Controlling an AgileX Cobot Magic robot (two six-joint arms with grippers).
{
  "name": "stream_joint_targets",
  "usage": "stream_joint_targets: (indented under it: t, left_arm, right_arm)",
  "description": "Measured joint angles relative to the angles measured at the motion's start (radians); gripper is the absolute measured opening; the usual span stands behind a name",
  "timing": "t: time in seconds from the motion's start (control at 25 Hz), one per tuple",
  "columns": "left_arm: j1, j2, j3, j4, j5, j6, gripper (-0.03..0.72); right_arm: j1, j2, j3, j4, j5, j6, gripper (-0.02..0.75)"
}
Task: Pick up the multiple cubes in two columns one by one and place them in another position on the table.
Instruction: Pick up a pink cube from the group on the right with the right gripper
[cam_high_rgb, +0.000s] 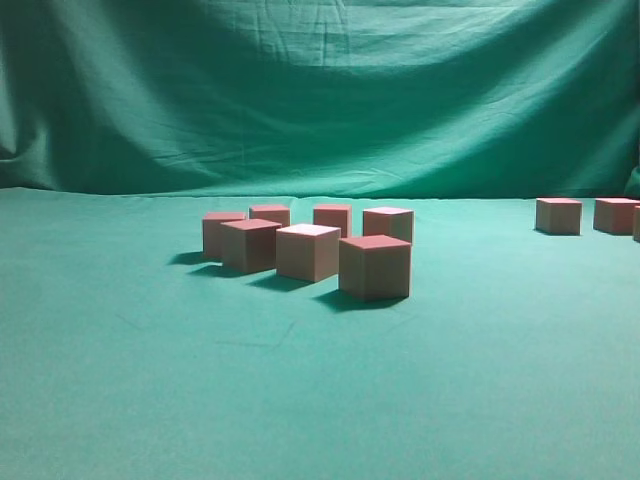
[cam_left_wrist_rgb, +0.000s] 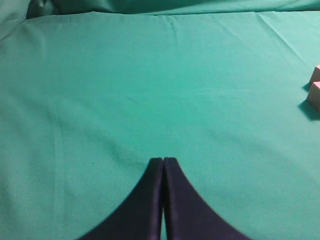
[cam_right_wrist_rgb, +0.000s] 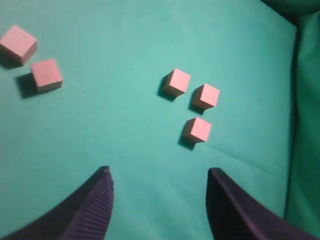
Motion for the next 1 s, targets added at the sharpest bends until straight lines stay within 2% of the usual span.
stream_joint_targets:
  t: [0.16,0.32,0.56,0.68,0.8,0.92,1.0]
  left_arm:
    - [0.000,0.000,0.000,0.000,0.000,0.000,0.000]
    - [0.000,0.000,0.000,0.000,0.000,0.000,0.000]
    - [0.000,0.000,0.000,0.000,0.000,0.000,0.000]
    - [0.000,0.000,0.000,0.000,0.000,0.000,0.000]
    - [0.000,0.000,0.000,0.000,0.000,0.000,0.000]
    - [0.000,0.000,0.000,0.000,0.000,0.000,0.000]
    - [0.000,0.000,0.000,0.000,0.000,0.000,0.000]
  right_arm:
    - [-0.077,-0.023,0.000,-0.069,0.002,-0.028,0.418]
    - [-0.218,-0.023,0.000,-0.089,0.002,-0.029,0.418]
    - [-0.510,-0.023,0.000,-0.054,0.000,-0.030,0.418]
    - [-0.672,-0.021,0.000,0.096,-0.064,-0.091,0.418]
    - [-0.799,0.015,0.000,0.344,-0.144,-0.226,0.418]
    - [-0.869,0.089,0.000,0.517,-0.192,-0.351,0.418]
    - [-0.882,0.150,0.000,0.583,-0.219,-0.415,0.418]
